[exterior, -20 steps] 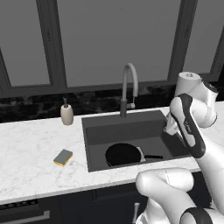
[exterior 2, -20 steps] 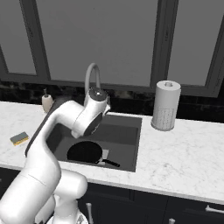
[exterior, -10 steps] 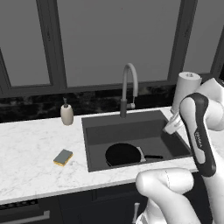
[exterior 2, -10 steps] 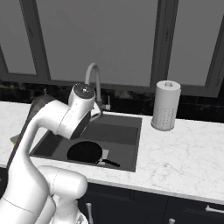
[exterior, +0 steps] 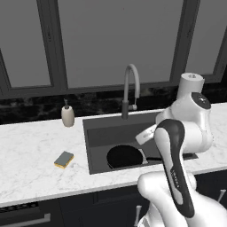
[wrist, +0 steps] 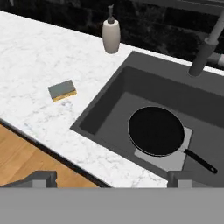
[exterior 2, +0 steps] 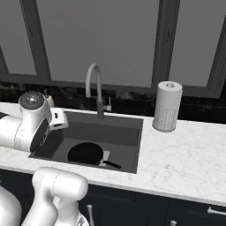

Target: Pick the pan and sponge and place them into the sink. Then turn on the water.

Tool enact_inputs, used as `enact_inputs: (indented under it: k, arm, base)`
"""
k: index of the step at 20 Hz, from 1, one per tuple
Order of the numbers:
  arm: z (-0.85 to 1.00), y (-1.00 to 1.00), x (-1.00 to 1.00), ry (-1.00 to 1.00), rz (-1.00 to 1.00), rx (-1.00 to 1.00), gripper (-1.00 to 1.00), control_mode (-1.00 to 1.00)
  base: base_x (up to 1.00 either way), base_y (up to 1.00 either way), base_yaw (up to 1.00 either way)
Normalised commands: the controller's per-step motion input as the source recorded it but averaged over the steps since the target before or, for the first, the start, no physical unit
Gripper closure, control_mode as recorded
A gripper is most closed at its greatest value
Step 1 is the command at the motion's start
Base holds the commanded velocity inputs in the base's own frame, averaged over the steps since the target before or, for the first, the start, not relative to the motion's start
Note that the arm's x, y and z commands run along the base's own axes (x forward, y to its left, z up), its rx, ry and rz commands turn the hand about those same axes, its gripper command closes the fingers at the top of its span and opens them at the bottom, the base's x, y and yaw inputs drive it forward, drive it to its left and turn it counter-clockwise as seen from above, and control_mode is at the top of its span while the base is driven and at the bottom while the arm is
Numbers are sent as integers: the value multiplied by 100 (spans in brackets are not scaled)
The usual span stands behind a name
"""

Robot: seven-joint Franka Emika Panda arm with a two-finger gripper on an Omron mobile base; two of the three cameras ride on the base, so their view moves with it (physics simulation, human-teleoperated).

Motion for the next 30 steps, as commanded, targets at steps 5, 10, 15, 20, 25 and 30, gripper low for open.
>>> enact_inputs:
  k: [5, 10, 15, 20, 25, 30]
  arm:
    - [3, 97, -1, 17, -23, 6, -100, -100]
    - [0, 73, -1, 26, -30, 13, -100, -100]
    - [-17, 66, 0, 15, -41, 6, -100, -100]
    - [-9, 56, 0, 12, -42, 6, -100, -100]
    - [-3, 50, 0, 18, -35, 7, -100, -100]
    - [-16, 25, 11, 25, -17, 4, -100, -100]
  base:
    - [0, 0, 0]
    - [0, 0, 0]
    - [0, 0, 0]
    - [0, 0, 0]
    - [0, 0, 0]
    - [0, 0, 0]
